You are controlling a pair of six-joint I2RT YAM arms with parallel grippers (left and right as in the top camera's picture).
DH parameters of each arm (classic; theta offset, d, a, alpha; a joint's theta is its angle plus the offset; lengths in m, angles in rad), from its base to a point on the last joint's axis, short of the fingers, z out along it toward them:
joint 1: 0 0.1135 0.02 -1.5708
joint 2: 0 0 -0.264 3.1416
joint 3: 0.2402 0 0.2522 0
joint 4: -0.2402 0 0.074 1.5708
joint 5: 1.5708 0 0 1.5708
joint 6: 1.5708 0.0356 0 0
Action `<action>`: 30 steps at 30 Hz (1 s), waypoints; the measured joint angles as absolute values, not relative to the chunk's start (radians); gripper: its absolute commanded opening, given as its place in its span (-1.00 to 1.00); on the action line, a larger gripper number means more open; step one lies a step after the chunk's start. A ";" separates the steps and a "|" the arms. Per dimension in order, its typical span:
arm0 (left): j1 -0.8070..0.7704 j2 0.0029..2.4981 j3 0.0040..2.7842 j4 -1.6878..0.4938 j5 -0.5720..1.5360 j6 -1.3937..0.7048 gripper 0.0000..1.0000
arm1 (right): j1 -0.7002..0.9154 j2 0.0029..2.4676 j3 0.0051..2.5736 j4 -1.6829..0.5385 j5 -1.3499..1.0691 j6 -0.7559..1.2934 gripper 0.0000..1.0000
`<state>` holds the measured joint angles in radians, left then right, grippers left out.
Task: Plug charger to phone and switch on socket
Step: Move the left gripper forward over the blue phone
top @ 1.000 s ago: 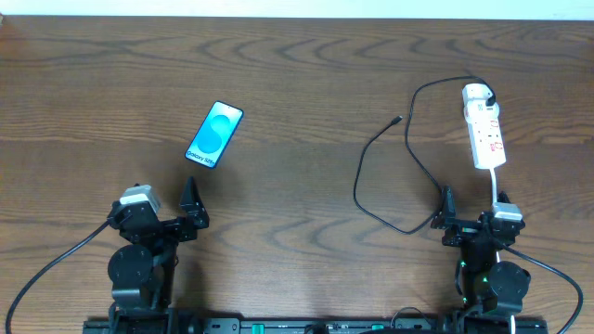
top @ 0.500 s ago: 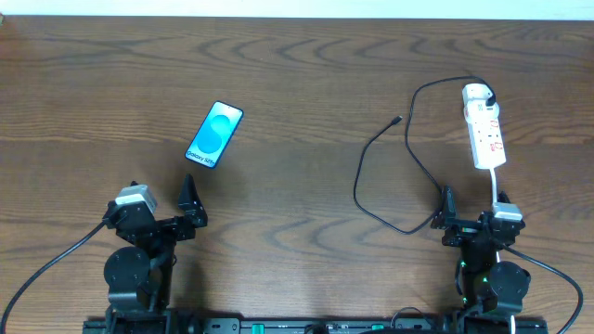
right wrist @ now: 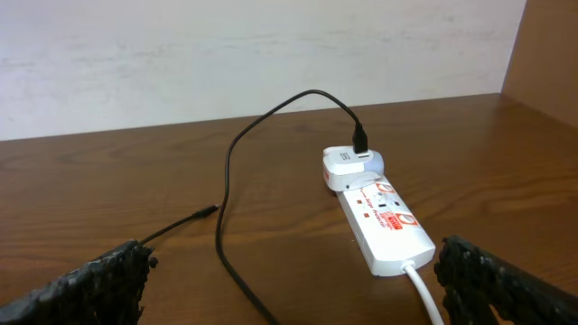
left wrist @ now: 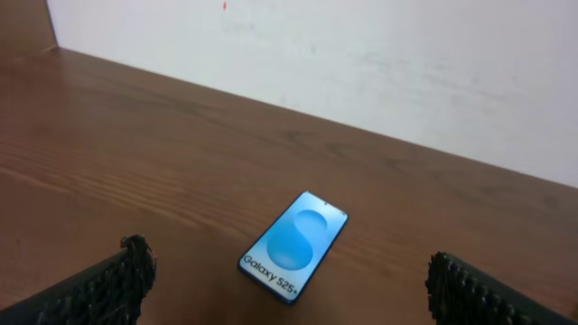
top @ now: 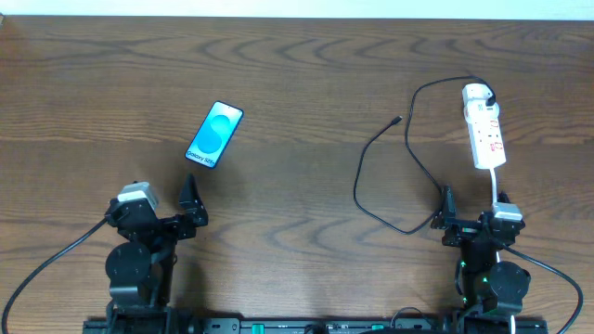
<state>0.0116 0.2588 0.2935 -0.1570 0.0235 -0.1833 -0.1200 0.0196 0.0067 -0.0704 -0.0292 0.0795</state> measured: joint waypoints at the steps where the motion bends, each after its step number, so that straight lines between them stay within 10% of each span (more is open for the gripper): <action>1: 0.012 0.265 0.294 -0.157 0.024 -0.183 0.96 | -0.120 0.020 0.007 -0.070 -0.029 0.080 0.99; 30: 0.012 0.548 0.466 -0.191 0.090 -0.183 0.96 | -0.120 0.020 0.007 -0.070 -0.029 0.080 0.98</action>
<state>0.0116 0.5476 0.4664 -0.1913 0.0898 -0.1833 -0.1196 0.0196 0.0067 -0.0704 -0.0292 0.0795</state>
